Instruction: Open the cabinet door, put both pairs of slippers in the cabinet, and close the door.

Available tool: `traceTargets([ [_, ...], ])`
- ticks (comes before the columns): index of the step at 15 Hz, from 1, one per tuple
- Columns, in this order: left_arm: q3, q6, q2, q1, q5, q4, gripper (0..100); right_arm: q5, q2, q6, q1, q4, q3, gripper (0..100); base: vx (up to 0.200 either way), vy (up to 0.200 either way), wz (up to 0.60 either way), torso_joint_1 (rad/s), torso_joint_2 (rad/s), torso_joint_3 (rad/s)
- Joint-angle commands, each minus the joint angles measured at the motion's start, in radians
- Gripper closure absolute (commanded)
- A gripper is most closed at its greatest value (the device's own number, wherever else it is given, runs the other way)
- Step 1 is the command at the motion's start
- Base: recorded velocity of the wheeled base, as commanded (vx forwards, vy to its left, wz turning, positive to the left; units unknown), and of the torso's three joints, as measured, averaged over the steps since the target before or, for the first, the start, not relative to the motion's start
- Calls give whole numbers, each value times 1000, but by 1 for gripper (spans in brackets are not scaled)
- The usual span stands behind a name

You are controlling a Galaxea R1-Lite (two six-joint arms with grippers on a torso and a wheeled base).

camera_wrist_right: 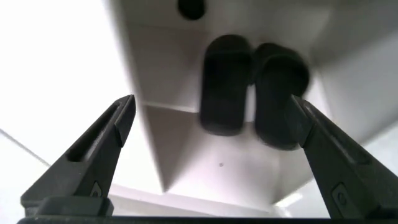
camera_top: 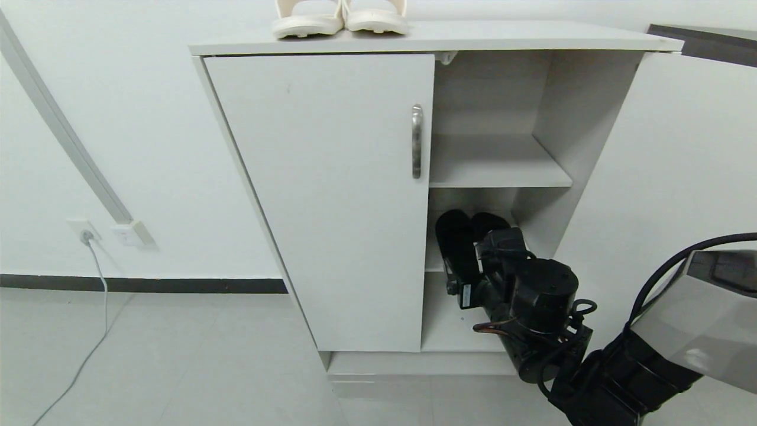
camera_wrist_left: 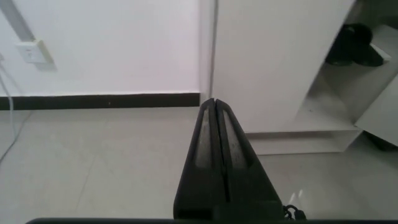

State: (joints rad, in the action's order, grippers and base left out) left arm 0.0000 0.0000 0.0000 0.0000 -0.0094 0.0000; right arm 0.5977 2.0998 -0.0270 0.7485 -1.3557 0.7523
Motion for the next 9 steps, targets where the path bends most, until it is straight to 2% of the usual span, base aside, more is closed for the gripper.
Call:
traceTargets([
  [1, 0, -2, 0, 0, 0, 0, 100, 1, 0, -1, 0, 1, -4, 0, 0, 200, 0, 7, 2, -2],
  [9, 0, -2, 0, 0, 0, 0, 100, -6, -1, -1, -5, 0, -14, 0, 0, 200, 0, 2, 3, 2],
])
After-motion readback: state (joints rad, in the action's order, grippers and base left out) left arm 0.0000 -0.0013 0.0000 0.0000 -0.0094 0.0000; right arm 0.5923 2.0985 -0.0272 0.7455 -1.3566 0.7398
